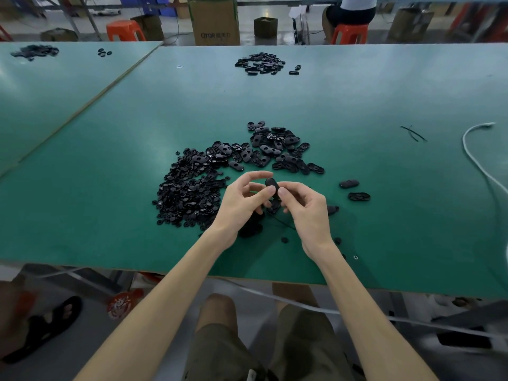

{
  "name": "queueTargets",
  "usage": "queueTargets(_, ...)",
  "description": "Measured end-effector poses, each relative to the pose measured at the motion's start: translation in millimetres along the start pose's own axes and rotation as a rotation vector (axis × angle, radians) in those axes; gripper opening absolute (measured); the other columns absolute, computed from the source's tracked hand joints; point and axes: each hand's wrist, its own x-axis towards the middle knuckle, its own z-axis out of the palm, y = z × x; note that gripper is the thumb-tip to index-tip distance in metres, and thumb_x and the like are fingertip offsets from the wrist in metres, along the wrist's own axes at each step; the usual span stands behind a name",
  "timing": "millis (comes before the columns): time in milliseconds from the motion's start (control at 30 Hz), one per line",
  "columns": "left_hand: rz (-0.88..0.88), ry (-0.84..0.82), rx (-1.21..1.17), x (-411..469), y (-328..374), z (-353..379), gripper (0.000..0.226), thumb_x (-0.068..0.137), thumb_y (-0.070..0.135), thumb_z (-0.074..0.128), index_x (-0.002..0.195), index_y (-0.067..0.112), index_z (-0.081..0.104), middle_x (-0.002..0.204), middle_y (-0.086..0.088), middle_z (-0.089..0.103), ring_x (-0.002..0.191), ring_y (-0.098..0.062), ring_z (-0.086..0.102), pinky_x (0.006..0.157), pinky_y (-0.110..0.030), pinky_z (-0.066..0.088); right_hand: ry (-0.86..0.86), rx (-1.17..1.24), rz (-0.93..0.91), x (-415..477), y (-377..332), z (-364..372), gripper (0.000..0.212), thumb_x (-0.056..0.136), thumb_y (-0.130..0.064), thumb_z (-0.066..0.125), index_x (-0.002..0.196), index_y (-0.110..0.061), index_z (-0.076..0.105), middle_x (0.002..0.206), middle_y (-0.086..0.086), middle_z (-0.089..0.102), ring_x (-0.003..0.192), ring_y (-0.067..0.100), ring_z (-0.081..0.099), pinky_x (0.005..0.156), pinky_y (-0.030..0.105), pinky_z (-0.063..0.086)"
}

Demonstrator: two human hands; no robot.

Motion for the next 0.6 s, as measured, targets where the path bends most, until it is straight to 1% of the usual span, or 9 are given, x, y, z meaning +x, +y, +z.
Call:
queueTargets(67,0.036,-0.024,0.001,-0.8,-2.1,-2.8,0.026,0.095,0.017,0.074,0.12,0.024,0.072,0.087,-0.002,0.071,0.074,-0.014,0.064,0.068,-0.026,0.052,-0.011,-0.018,-0.007,-0.8,-0.2,0.4,0.018,0.099,-0.012,0.07,0.099,-0.028,0.078,0.076,-0.01,0.072,0.07,0.005,0.059,0.067,0.022,0.052)
queueTargets(133,0.031,-0.022,-0.018,-0.6,-4.9,-4.4,0.022,0.094,0.016,0.075,0.116,0.019,0.074,0.082,-0.002,0.072,0.074,-0.017,0.063,0.067,-0.026,0.052,-0.019,-0.029,-0.015,-0.8,-0.3,0.1,0.016,0.099,-0.013,0.07,0.102,-0.027,0.078,0.078,-0.01,0.072,0.072,0.005,0.06,0.068,0.025,0.053)
queueTargets(233,-0.016,0.035,-0.089,0.1,-8.5,-5.8,0.019,0.092,0.019,0.078,0.109,0.014,0.073,0.08,-0.008,0.072,0.074,-0.022,0.062,0.068,-0.029,0.052,-0.015,0.018,0.001,-0.3,-1.1,-0.2,0.02,0.096,-0.013,0.074,0.112,-0.026,0.072,0.086,-0.008,0.073,0.08,0.007,0.066,0.077,0.027,0.057)
queueTargets(300,-0.039,0.047,-0.154,0.2,-9.6,-7.2,0.018,0.09,0.019,0.08,0.105,0.014,0.072,0.083,-0.008,0.074,0.075,-0.021,0.066,0.068,-0.028,0.053,0.001,0.036,0.012,-0.2,-1.2,0.2,0.021,0.094,-0.012,0.076,0.113,-0.021,0.071,0.094,-0.004,0.074,0.088,0.009,0.069,0.082,0.03,0.058)
queueTargets(367,-0.036,0.027,-0.168,0.6,-10.4,-8.4,0.018,0.088,0.019,0.081,0.101,0.013,0.071,0.084,-0.007,0.074,0.075,-0.019,0.069,0.068,-0.027,0.055,0.001,0.042,0.006,-0.4,-1.2,1.1,0.017,0.095,-0.01,0.076,0.11,-0.017,0.072,0.097,0.0,0.075,0.089,0.011,0.07,0.079,0.029,0.057)
queueTargets(433,-0.031,-0.007,-0.16,1.0,-10.6,-9.8,0.016,0.087,0.016,0.081,0.099,0.012,0.071,0.085,-0.008,0.074,0.076,-0.019,0.07,0.067,-0.026,0.055,0.005,0.074,0.008,-0.5,-1.2,1.1,0.014,0.095,-0.008,0.074,0.106,-0.016,0.074,0.093,-0.002,0.076,0.084,0.011,0.069,0.074,0.025,0.056)
queueTargets(600,-0.057,-0.086,-0.13,3.1,-6.4,-14.4,0.02,0.09,0.013,0.079,0.104,0.005,0.068,0.083,-0.01,0.072,0.076,-0.022,0.069,0.07,-0.027,0.056,-0.003,0.118,0.001,-1.2,-2.2,0.0,0.014,0.096,-0.005,0.071,0.102,-0.018,0.076,0.087,-0.007,0.074,0.076,0.008,0.063,0.07,0.023,0.053)
